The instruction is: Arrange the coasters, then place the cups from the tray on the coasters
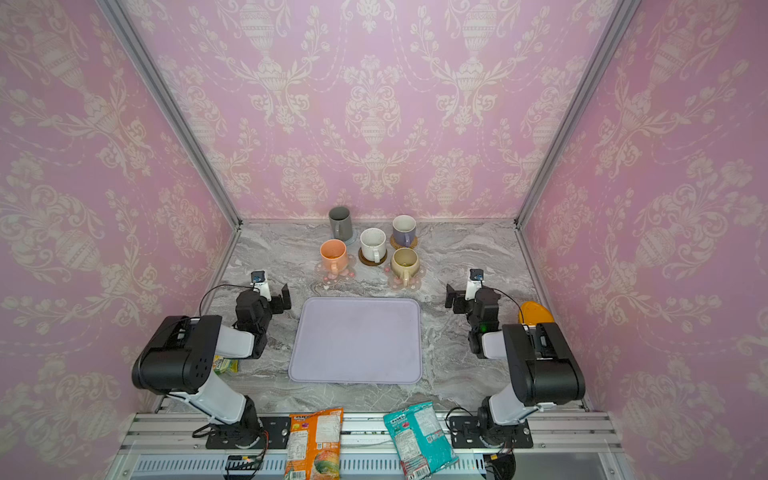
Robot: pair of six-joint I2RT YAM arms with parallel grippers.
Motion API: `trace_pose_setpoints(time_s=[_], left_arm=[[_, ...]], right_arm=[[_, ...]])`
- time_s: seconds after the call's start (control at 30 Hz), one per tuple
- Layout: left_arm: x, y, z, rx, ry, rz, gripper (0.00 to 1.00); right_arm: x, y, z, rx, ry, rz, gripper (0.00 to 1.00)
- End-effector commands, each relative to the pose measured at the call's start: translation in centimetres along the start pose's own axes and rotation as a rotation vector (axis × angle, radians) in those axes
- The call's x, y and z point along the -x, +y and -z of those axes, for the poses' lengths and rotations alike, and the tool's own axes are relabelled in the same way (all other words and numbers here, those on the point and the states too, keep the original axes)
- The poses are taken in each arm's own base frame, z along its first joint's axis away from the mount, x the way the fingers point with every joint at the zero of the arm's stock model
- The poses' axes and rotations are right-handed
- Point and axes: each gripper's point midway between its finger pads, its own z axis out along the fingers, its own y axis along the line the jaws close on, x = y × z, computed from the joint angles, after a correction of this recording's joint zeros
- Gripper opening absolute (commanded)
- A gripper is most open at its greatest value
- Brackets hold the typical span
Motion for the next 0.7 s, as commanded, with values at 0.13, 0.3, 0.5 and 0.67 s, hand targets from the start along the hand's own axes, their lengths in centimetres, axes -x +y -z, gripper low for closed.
trace_pose_setpoints(time_s=[0.13,0.3,0.5,0.67], left_arm=[[0.10,-0.24,-0.18,-0.020,0.006,0.019,0.99],[0.07,-0.23,-0.17,-0.020,0.007,0.019,0.99],[0.08,-0.25,-0.17,-0.020,0.007,0.019,0.99],[0.10,-0.26,-0.18,-0.020,0.006,0.019,0.99]], right_arm=[[0.77,-0.07,-0.12,0.000,-0.019,0.006,1.00],[0.78,-0.09,-0.11,-0.001,-0.019,0.005,1.00],[0.74,-0.11,-0.20,-0.001,-0.013,0.004,1.00],[0.78,0.00,-0.20,0.003,-0.014,0.006,1.00]])
